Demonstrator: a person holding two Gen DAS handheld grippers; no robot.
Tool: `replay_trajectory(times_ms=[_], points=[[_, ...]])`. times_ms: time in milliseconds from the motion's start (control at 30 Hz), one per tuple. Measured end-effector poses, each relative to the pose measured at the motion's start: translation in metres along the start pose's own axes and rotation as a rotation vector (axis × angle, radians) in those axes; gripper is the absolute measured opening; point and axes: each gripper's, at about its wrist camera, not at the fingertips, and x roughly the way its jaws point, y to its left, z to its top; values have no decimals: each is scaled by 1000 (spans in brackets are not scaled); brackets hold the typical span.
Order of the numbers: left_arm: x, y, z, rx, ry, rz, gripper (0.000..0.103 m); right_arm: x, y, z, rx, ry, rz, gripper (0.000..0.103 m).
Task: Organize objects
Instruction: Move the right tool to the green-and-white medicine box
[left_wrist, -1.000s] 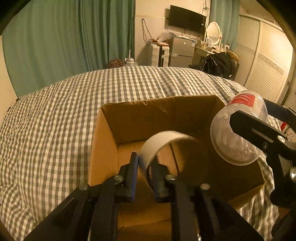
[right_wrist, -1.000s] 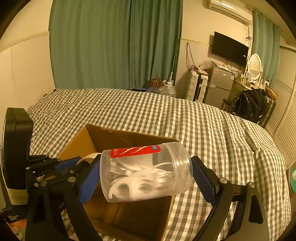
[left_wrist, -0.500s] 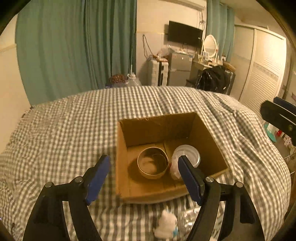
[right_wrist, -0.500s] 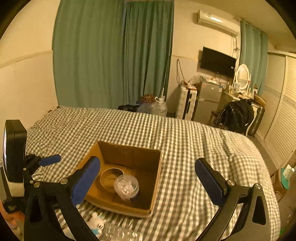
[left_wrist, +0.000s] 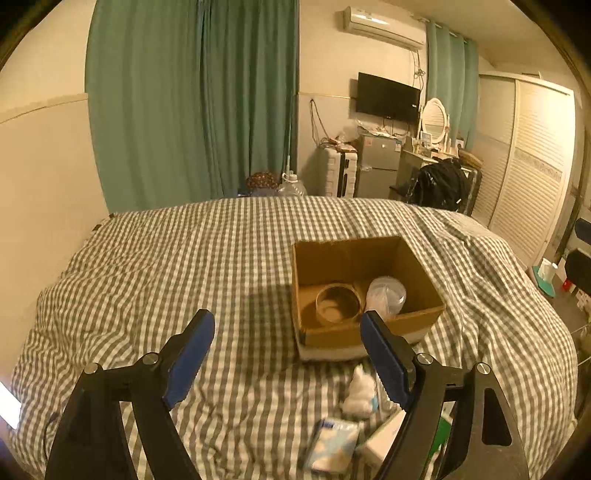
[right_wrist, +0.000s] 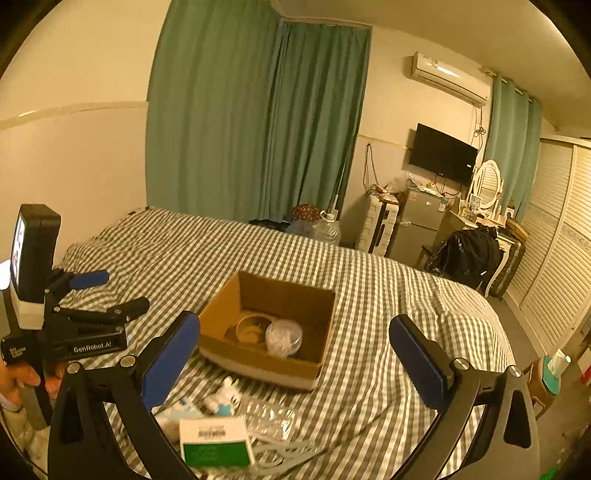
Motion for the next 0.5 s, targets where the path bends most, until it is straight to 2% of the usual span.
replay_trajectory(times_ms=[267,500], points=[[4,17,-53,-19,43,47,84,7,34,-51,-47,75,34,103],[30,12,-114,-14,135,70,84,57,63,-116,-68,260,104,103]])
